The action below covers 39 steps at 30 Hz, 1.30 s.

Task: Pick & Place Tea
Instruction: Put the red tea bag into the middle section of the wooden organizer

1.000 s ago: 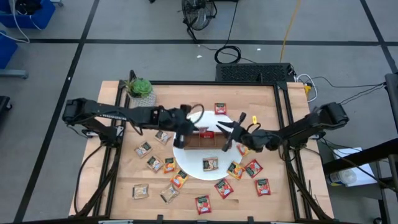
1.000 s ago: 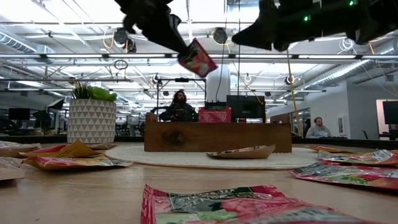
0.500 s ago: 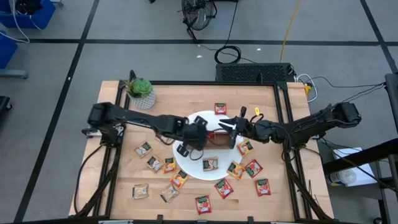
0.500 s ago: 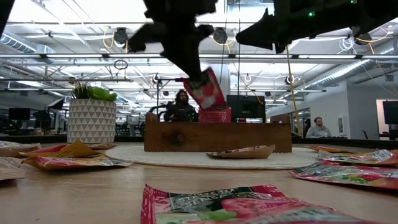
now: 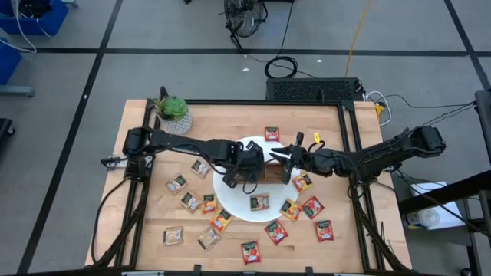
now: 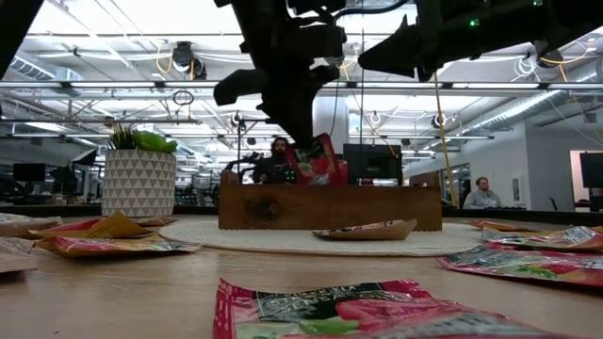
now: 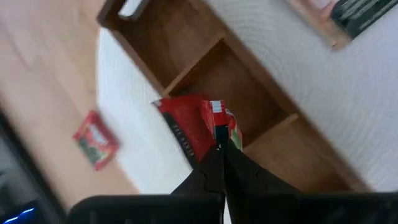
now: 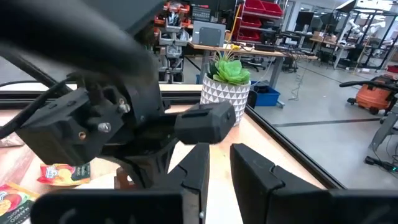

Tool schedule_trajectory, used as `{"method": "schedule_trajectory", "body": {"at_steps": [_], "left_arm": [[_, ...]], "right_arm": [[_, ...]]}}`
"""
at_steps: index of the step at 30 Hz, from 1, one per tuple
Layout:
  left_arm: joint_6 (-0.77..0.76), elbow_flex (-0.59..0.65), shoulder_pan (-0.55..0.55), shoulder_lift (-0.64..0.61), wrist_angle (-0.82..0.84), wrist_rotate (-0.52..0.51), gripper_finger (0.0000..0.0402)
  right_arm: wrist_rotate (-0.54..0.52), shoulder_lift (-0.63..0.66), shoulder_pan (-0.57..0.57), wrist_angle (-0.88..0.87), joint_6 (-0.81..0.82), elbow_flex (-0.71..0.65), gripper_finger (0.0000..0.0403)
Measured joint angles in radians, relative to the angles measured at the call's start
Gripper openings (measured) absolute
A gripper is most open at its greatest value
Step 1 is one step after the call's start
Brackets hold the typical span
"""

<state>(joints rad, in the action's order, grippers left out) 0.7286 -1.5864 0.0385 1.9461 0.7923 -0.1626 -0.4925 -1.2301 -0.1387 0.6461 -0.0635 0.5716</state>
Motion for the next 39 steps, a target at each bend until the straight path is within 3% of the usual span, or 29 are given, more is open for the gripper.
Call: {"method": "schedule_trajectory", "body": {"at_steps": [5, 16, 23, 39], "left_arm": [[-0.021, 0.0, -0.002, 0.008, -0.003, 0.055, 0.0], [-0.032, 0.001, -0.031, 0.067, -0.044, 0.047, 0.0003], [-0.057, 0.001, -0.032, 0.061, -0.091, -0.126, 0.0006], [-0.166, 0.001, -0.031, 0.058, -0.103, -0.181, 0.0058]], "right_arm": [[0.0, 0.0, 0.0, -0.002, 0.0, 0.0, 0.0052], [0.0, 0.0, 0.0, -0.016, 0.002, 0.0, 0.0052], [0.0, 0.0, -0.001, -0.031, 0.026, 0.001, 0.0052], [0.0, 0.0, -0.001, -0.038, 0.052, 0.001, 0.0052]]}}
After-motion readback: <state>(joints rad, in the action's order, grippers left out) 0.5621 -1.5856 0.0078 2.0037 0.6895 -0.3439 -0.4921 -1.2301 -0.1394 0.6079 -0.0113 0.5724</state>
